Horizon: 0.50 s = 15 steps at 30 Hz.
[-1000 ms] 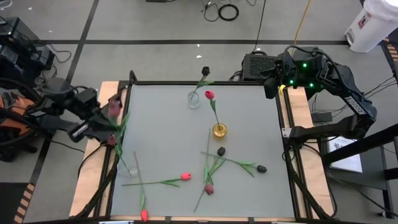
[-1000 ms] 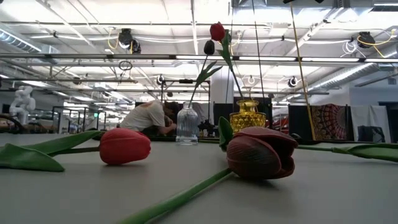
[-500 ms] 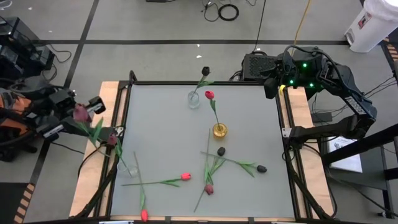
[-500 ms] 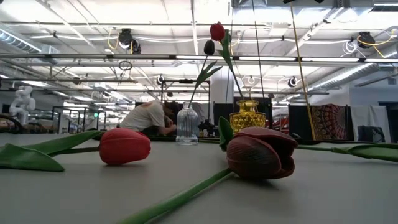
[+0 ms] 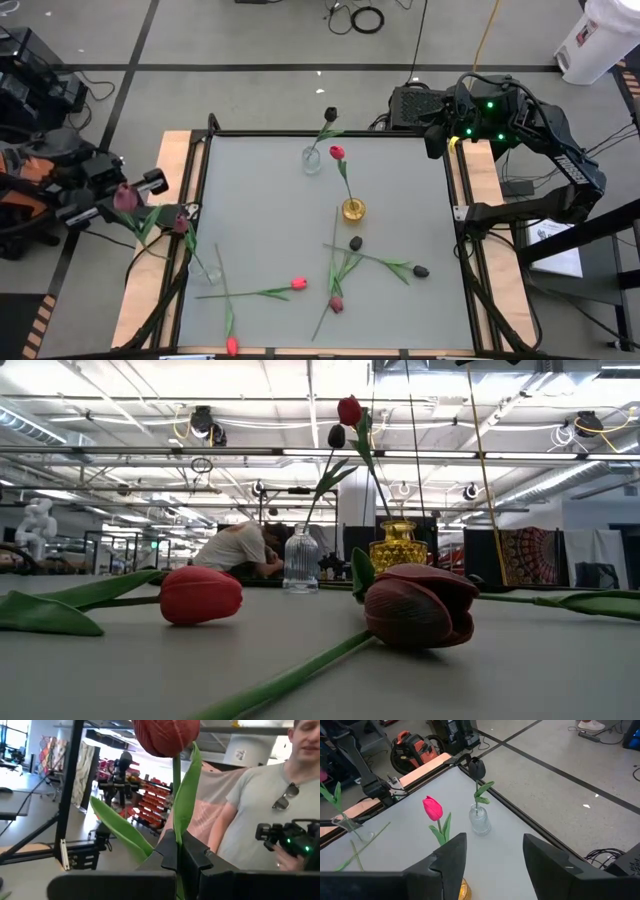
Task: Sort flowers into vase by color
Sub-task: Put the left red tulip into the bottom transparent vase
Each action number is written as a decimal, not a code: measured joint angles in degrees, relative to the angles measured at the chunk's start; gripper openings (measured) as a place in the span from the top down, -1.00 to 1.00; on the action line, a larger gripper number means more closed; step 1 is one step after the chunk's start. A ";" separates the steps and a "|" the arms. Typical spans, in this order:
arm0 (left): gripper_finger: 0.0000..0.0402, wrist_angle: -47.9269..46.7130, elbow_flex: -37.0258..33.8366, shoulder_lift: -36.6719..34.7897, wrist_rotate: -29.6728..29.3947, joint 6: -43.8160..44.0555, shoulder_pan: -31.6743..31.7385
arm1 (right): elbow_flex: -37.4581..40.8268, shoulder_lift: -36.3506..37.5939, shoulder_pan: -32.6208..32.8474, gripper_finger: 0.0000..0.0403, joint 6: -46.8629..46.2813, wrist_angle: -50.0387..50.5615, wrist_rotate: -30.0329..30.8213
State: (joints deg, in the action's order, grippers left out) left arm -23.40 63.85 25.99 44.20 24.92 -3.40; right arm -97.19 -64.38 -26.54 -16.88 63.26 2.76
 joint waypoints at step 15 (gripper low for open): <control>1.00 1.07 -8.01 -4.37 3.58 -3.35 0.00 | 0.00 0.00 0.02 0.07 -0.02 0.00 0.00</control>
State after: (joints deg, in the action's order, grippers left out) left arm -22.32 55.84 21.62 47.78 21.57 -3.40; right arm -97.19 -64.38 -26.53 -16.91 63.26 2.76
